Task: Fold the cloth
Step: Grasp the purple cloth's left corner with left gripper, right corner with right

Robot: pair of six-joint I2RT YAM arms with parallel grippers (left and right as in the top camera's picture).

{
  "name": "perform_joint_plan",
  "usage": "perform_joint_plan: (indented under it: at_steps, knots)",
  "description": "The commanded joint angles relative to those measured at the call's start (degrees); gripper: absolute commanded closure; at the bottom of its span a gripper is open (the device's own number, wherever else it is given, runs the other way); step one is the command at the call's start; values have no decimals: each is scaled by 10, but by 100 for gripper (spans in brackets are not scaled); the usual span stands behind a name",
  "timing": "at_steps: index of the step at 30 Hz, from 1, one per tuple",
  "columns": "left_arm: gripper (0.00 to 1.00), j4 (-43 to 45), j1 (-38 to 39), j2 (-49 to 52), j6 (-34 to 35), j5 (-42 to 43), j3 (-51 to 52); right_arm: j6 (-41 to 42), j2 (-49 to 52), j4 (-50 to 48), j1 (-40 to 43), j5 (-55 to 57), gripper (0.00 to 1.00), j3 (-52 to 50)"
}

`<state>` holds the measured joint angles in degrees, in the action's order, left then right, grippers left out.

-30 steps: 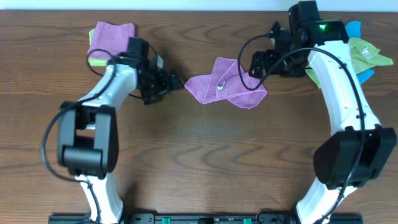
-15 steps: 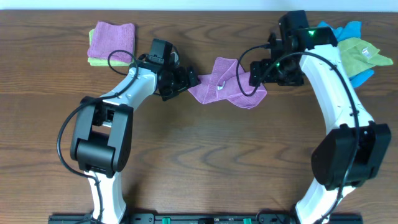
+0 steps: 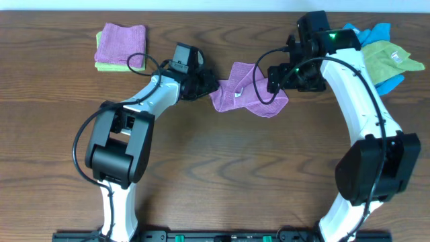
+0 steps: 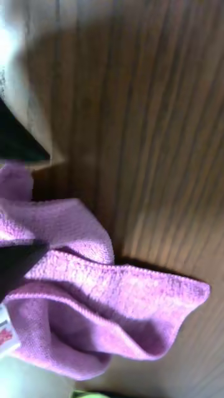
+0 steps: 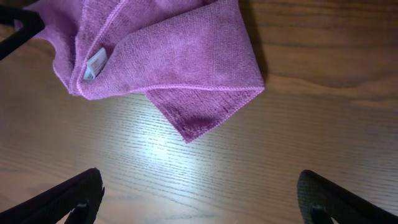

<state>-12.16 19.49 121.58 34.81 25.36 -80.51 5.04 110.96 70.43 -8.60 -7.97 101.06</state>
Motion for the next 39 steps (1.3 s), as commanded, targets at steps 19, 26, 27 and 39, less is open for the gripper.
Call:
perform_joint_plan:
  at_steps: [19, 26, 27, 39]
  knots:
    - [94, -12, 0, 10, 21, -16, -6, 123, -4, -7, 2, -14, 1, -139]
    - [94, -11, 0, 10, 21, -31, -6, 379, -5, -69, 2, -75, 1, -204]
    - [94, -11, 0, 10, 21, -32, -6, 391, -5, -97, 2, -104, 1, -209]
    - [94, -8, 0, 9, 21, -46, -6, 572, -5, -308, 2, -272, 24, -323]
